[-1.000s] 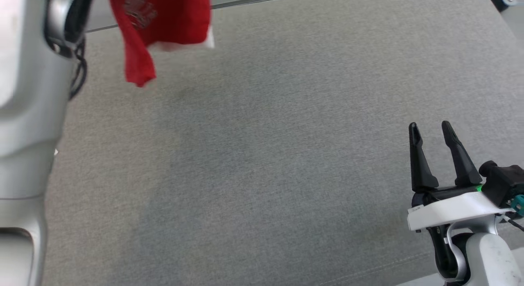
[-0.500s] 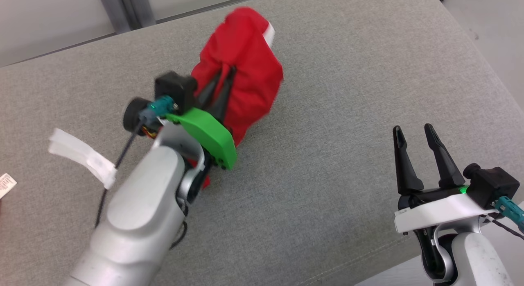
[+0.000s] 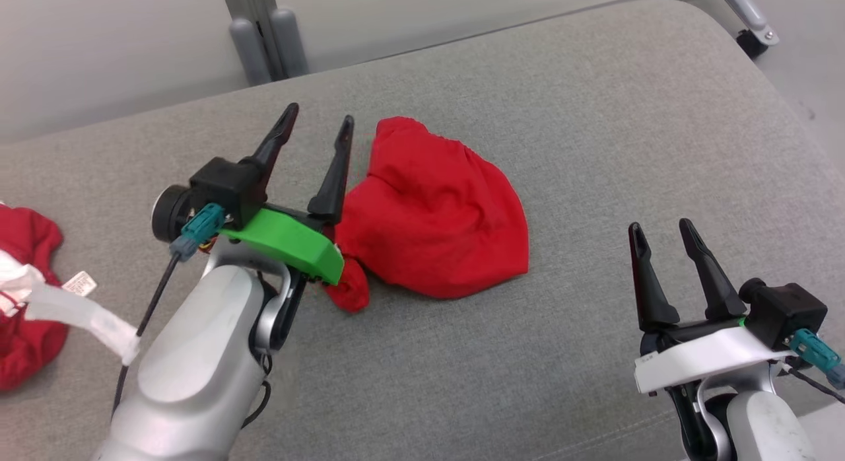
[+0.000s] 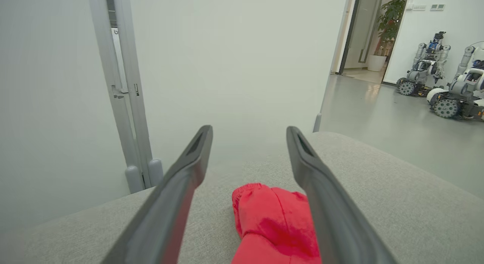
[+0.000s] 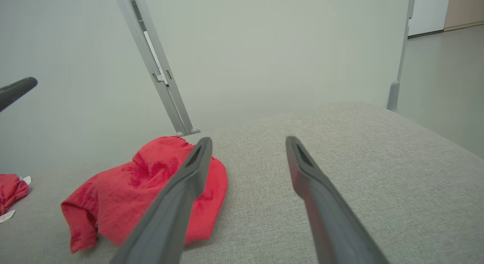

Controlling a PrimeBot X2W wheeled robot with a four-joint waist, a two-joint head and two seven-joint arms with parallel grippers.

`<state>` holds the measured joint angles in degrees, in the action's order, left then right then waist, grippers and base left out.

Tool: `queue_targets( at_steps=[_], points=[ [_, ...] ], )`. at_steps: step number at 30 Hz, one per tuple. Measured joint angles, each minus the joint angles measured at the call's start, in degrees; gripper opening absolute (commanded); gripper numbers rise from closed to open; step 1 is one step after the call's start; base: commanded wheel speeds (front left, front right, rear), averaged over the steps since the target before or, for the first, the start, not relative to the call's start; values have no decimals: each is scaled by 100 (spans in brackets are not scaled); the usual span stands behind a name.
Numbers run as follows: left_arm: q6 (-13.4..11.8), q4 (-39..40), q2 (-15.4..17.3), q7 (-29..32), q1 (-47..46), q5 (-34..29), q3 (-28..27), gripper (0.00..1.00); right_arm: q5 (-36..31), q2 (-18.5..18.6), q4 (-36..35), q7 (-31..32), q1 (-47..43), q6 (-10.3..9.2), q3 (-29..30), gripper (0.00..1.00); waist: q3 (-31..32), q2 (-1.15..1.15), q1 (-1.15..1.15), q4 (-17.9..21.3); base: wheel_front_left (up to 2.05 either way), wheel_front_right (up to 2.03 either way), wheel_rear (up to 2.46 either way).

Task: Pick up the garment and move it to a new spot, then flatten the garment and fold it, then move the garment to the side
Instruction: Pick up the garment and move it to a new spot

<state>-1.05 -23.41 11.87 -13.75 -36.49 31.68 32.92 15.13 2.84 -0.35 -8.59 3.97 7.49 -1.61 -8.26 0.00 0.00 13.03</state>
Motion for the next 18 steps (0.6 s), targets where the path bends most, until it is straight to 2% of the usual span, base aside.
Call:
queue_targets(
  at_steps=[11,18],
  points=[
    [-433,848,825,-103,1232,-15,-612,100,-82,1,-191,174,-315,0,86,100,491,0,0,-623,0,0,0],
    [-614,1322,1076,-122,1988,104,-1022,100,-125,3,-304,276,-472,0,165,100,695,0,0,-1083,0,0,0]
  ],
)
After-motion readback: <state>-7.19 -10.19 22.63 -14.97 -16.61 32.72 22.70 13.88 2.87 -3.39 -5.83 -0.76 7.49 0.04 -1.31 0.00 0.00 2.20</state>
